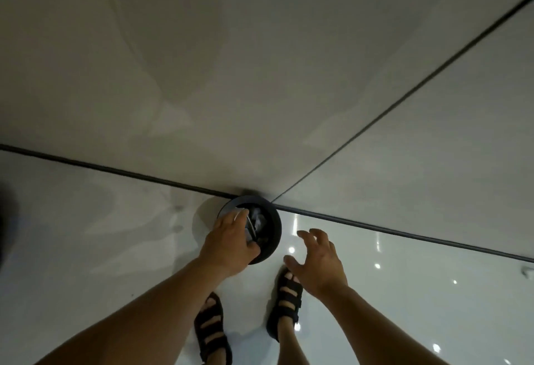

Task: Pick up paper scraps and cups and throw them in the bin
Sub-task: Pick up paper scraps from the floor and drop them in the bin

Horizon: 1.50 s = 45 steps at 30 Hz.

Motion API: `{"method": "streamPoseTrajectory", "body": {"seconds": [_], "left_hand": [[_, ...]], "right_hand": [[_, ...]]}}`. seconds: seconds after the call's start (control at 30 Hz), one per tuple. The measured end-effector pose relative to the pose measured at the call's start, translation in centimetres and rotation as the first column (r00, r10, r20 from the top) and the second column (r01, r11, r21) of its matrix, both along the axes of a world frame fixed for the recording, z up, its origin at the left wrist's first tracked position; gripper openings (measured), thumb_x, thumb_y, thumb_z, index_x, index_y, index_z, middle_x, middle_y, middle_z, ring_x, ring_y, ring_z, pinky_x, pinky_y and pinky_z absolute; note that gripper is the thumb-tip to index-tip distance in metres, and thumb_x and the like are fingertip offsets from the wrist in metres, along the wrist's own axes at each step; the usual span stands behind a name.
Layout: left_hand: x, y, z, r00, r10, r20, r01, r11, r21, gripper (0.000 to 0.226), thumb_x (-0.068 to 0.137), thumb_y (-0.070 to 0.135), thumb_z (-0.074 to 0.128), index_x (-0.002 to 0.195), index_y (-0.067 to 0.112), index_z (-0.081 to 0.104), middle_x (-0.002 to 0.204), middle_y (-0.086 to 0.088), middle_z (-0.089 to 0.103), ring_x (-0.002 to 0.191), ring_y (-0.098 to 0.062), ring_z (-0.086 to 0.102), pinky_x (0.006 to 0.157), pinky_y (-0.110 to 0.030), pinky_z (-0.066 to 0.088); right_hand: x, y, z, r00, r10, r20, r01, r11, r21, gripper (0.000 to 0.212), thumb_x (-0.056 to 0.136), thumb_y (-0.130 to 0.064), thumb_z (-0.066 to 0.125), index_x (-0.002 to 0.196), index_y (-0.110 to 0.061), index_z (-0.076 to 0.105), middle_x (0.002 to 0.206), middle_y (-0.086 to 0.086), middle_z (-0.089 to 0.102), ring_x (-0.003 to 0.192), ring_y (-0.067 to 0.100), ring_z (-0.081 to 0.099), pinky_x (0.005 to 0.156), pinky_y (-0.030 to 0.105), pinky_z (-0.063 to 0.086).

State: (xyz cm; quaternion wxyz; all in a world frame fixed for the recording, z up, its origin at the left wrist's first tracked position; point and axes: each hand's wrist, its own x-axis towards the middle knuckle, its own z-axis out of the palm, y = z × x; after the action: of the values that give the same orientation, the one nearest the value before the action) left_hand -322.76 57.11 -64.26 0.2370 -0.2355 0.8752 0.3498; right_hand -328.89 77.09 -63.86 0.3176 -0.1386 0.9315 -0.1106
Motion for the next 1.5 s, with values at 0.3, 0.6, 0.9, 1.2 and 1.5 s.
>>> {"method": "streamPoseTrajectory", "body": {"seconds": [0.3,0.6,0.9,1.2,1.5], "left_hand": [[-3.0,7.5,19.0,0.949,-0.312,-0.038,0.311,0.95,-0.028,0.08,0.088,0.046,0.054,0.152,0.021,0.013,0.159,-0.002,0.013,0.145,-0.023,0.011,0.118,-0.04,0.019],[-4.3,26.3,29.7,0.77,-0.626,-0.121,0.613,0.78,-0.128,0.081,0.09,0.047,0.054,0.153,0.02,0.01,0.159,-0.003,0.011,0.145,-0.024,0.01,0.118,-0.04,0.017],[-2.6,49.3,34.5,0.577,-0.793,-0.194,0.769,0.608,-0.199,0.078,0.086,0.042,0.057,0.151,0.023,0.019,0.157,-0.002,0.019,0.144,-0.024,0.016,0.116,-0.037,0.023],[-3.4,65.1,35.3,0.387,-0.903,-0.187,0.884,0.421,-0.203,0.077,0.086,0.04,0.059,0.151,0.02,0.021,0.155,-0.003,0.022,0.142,-0.025,0.02,0.115,-0.037,0.025],[-11.0,80.7,33.7,0.274,-0.937,-0.214,0.947,0.302,-0.108,0.078,0.086,0.039,0.058,0.151,0.022,0.02,0.157,-0.002,0.02,0.144,-0.024,0.018,0.115,-0.039,0.025]], "right_hand": [[2.3,9.2,19.6,0.939,-0.318,-0.134,0.301,0.945,-0.129,0.069,0.087,-0.055,0.06,0.147,-0.03,0.034,0.152,-0.001,0.027,0.136,0.021,0.033,0.101,0.037,0.043],[6.5,27.1,29.0,0.79,-0.564,-0.241,0.521,0.824,-0.221,0.069,0.087,-0.052,0.061,0.147,-0.029,0.036,0.15,0.002,0.031,0.135,0.023,0.036,0.103,0.037,0.042],[14.6,47.8,32.5,0.637,-0.72,-0.275,0.709,0.687,-0.159,0.068,0.088,-0.05,0.057,0.148,-0.03,0.032,0.152,0.0,0.027,0.135,0.022,0.032,0.1,0.038,0.043],[17.9,60.8,33.1,0.481,-0.834,-0.269,0.831,0.532,-0.161,0.067,0.09,-0.048,0.056,0.149,-0.029,0.031,0.152,0.001,0.026,0.136,0.024,0.031,0.101,0.038,0.043],[12.6,73.7,33.2,0.416,-0.864,-0.283,0.889,0.452,-0.076,0.068,0.089,-0.047,0.057,0.149,-0.029,0.03,0.153,0.001,0.024,0.136,0.023,0.031,0.102,0.038,0.043]]}}
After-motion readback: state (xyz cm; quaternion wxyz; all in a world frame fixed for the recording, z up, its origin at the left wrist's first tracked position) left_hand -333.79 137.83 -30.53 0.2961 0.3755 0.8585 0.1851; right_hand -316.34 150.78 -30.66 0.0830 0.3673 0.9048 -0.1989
